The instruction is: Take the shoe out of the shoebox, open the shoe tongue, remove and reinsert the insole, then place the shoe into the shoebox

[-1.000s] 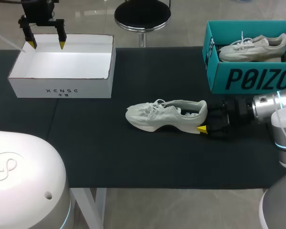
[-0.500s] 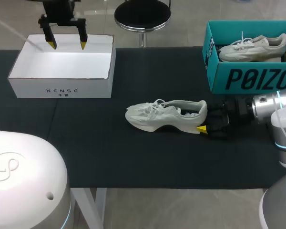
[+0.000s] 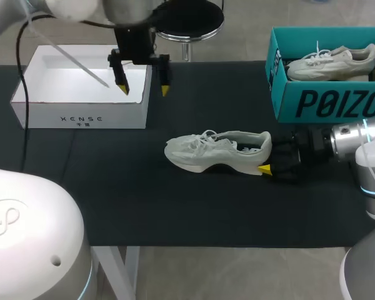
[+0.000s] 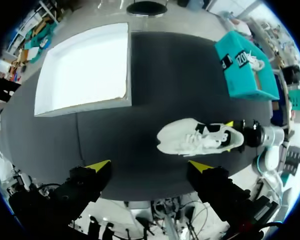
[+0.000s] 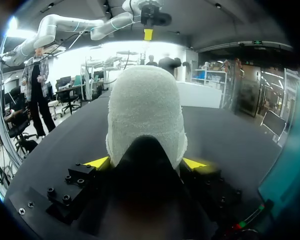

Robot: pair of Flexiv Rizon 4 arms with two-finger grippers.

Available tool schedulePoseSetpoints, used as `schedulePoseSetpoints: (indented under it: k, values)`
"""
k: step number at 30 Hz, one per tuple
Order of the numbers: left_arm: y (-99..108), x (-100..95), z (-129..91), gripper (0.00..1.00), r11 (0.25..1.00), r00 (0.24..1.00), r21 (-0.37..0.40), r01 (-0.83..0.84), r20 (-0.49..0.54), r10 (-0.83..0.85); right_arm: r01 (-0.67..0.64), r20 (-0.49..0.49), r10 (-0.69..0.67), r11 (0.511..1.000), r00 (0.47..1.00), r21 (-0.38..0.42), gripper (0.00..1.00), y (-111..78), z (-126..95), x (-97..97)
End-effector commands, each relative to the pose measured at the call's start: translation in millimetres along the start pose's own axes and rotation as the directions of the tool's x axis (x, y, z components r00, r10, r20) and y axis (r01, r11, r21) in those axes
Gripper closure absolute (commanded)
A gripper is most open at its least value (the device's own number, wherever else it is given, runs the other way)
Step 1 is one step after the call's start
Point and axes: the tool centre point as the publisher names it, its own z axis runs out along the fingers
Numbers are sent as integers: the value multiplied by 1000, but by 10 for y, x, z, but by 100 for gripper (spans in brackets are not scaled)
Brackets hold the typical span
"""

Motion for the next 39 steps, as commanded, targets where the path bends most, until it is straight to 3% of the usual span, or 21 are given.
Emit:
schedulePoseSetpoints:
  k: [1, 8, 18, 33, 39]
  values:
    - [104, 479, 265, 0, 1000, 999, 26, -13, 29, 13, 0, 0, 0, 1000, 1000, 2, 100, -22, 49, 0]
    - [227, 995, 535, 0, 998, 997, 34, -59, 59, 57, 0, 0, 0, 1000, 1000, 2, 100, -22, 49, 0]
    - [177, 1464, 783, 0, 991, 989, 81, -108, 110, 99, 0, 0, 0, 1000, 1000, 2, 100, -22, 49, 0]
    - [-30, 1710, 1117, 0, 993, 981, 46, -112, 165, 103, 0, 0, 0, 1000, 1000, 2, 100, -22, 49, 0]
    - [2, 1758, 1217, 0, 990, 973, 52, -128, 200, 115, 0, 0, 0, 1000, 1000, 2, 100, -22, 49, 0]
